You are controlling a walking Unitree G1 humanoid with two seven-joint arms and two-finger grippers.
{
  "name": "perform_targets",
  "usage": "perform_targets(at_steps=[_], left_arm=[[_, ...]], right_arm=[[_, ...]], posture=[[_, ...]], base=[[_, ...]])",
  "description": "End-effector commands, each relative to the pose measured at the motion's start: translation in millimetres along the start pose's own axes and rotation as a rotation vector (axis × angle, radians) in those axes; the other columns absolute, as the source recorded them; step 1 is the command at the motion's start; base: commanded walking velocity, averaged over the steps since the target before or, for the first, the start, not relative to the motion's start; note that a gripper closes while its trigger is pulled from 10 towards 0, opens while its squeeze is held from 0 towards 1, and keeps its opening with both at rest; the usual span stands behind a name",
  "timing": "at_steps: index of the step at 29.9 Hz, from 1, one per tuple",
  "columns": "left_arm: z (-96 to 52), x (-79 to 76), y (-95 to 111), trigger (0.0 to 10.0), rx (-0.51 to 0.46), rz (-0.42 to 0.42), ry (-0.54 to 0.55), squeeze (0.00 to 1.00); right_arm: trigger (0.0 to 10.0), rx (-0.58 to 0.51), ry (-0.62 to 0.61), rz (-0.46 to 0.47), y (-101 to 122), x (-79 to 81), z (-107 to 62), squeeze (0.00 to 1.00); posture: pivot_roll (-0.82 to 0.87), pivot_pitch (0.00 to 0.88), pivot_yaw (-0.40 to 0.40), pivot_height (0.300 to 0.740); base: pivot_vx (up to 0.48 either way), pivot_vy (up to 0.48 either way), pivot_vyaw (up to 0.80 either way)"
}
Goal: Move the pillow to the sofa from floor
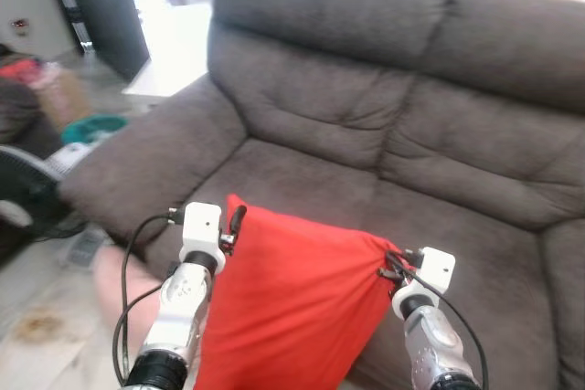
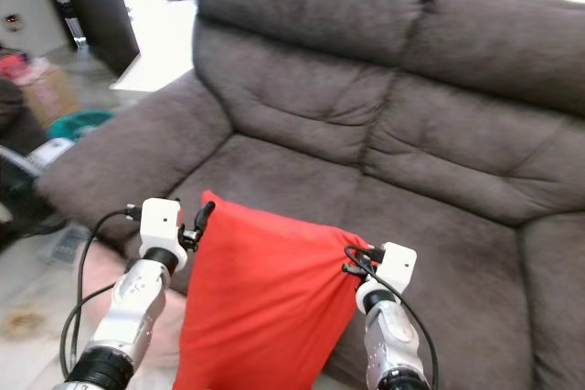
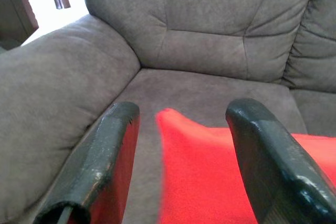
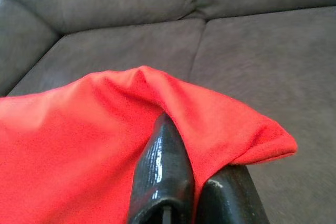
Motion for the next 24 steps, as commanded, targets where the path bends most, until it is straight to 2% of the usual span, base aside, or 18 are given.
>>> perform_targets(at_steps=[1, 9, 13, 20, 24], left_arm=[[0.8, 1.0, 2.2, 10.0, -0.011, -0.009, 0.004, 0.0], [0.0, 1.4, 0.4, 10.0, -0.008, -0.01, 0.006, 0.0], [0.2, 1.1, 0.9, 10.0, -0.011, -0.007, 0.002, 0.0], [-0.6, 2.0, 0.4, 10.0, -0.013, -0.019, 0.002, 0.0], [-2.0, 1.0, -4.3, 10.0, 0.019, -0.015, -0.037, 0.0]], right_arm=[[10.0, -0.149, -0.062, -0.022, 43.0, -19.4, 5.7, 0.0], [10.0, -0.144, -0.065, -0.026, 42.5, -20.5, 5.5, 0.0], [10.0, -0.143, -0.065, -0.027, 42.2, -20.3, 5.6, 0.0], [10.0, -0.15, -0.046, -0.032, 43.6, -15.5, 6.1, 0.0], [10.0, -0.17, -0.002, -0.058, 47.2, -6.0, 6.5, 0.0]], posture=[[0.1, 0.004, -0.052, 0.726], [0.1, 0.007, -0.057, 0.726], [0.1, 0.01, -0.058, 0.726], [0.1, 0.011, -0.058, 0.726], [0.1, 0.012, -0.058, 0.726]], base=[[0.0, 0.0, -0.79], [0.0, 0.0, -0.79], [0.0, -0.409, -0.79], [0.0, 0.0, -0.75], [0.0, 0.0, -0.12]])
Point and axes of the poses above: a point about 5 cm out from each wrist's last joint towards the gripper, its own z axis pointing out of the wrist towards the gripper, its own y axis along the axis of the wrist's last joint, x = y × z, the point moved 6 cm from there along z, pointing out of the wrist towards the gripper, and after that the axes turned 13 degrees about -z, right-handed, at the moved point
